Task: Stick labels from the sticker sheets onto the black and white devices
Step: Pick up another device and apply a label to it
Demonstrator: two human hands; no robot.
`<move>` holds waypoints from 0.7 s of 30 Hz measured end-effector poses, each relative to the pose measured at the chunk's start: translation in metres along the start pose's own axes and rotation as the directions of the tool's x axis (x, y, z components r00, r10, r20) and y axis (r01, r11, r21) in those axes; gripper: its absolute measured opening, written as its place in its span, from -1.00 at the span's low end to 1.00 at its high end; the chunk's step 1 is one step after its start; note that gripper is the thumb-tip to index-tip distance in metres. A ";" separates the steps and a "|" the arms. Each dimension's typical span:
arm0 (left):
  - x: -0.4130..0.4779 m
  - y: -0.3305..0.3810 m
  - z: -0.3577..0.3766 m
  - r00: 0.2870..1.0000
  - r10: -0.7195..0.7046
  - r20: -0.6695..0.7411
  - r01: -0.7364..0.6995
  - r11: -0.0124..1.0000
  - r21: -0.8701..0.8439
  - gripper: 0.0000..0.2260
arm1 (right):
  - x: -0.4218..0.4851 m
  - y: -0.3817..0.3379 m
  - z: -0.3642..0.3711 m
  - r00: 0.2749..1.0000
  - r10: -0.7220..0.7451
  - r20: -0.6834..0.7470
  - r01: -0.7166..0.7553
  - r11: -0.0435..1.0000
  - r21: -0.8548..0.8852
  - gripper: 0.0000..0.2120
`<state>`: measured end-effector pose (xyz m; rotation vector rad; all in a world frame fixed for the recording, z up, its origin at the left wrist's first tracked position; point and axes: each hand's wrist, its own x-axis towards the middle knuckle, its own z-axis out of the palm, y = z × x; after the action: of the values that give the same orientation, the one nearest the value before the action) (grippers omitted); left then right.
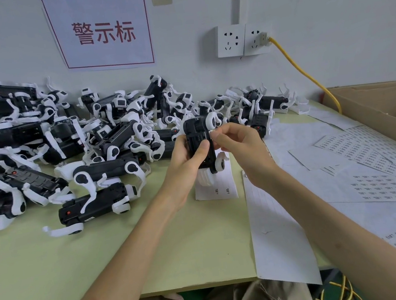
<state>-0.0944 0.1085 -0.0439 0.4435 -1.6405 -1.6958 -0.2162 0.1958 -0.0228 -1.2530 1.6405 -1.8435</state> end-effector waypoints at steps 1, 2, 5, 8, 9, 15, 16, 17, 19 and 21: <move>0.000 0.000 0.000 1.000 0.001 -0.001 -0.001 1.000 0.004 -0.59 | 0.000 0.000 0.000 1.000 0.001 0.001 -0.001 1.000 -0.001 -0.85; 0.000 0.000 0.000 1.000 0.001 -0.003 -0.001 1.000 0.008 -0.60 | 0.000 0.000 0.000 1.000 0.001 0.000 -0.001 1.000 -0.002 -0.85; 0.000 -0.001 0.000 1.000 0.004 -0.011 -0.004 1.000 0.014 -0.60 | 0.000 0.000 0.000 1.000 0.000 -0.002 0.000 1.000 0.001 -0.84; 0.000 -0.001 0.000 1.000 0.006 -0.015 -0.006 1.000 0.021 -0.60 | 0.000 0.000 0.000 1.000 -0.002 -0.003 0.002 1.000 0.004 -0.84; 0.001 -0.001 -0.001 1.000 0.008 -0.016 -0.007 1.000 0.025 -0.60 | 0.000 0.000 0.000 1.000 -0.003 -0.003 0.003 1.000 0.004 -0.84; 0.001 -0.002 -0.001 1.000 0.015 -0.016 -0.015 0.999 0.043 -0.60 | 0.000 -0.001 0.000 1.000 -0.001 -0.005 0.001 1.000 0.004 -0.84; 0.001 -0.002 -0.001 1.000 0.017 -0.017 -0.016 0.999 0.045 -0.59 | -0.001 -0.001 0.000 1.000 0.002 -0.008 -0.001 1.000 0.008 -0.85; 0.001 -0.002 -0.001 1.000 0.019 -0.019 -0.018 0.999 0.045 -0.59 | -0.001 -0.001 0.000 1.000 0.005 -0.012 -0.005 1.000 0.012 -0.85; 0.001 -0.002 -0.001 1.000 0.017 -0.015 -0.017 0.999 0.037 -0.58 | 0.000 -0.001 0.000 1.000 0.017 -0.015 -0.017 1.000 0.014 -0.84; 0.000 -0.001 -0.001 1.000 0.013 -0.003 -0.013 0.999 0.032 -0.58 | 0.000 0.000 -0.001 0.999 0.033 -0.008 -0.033 0.999 0.019 -0.82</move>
<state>-0.0936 0.1076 -0.0447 0.4501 -1.6667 -1.6598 -0.2166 0.1964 -0.0224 -1.2045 1.6345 -1.8431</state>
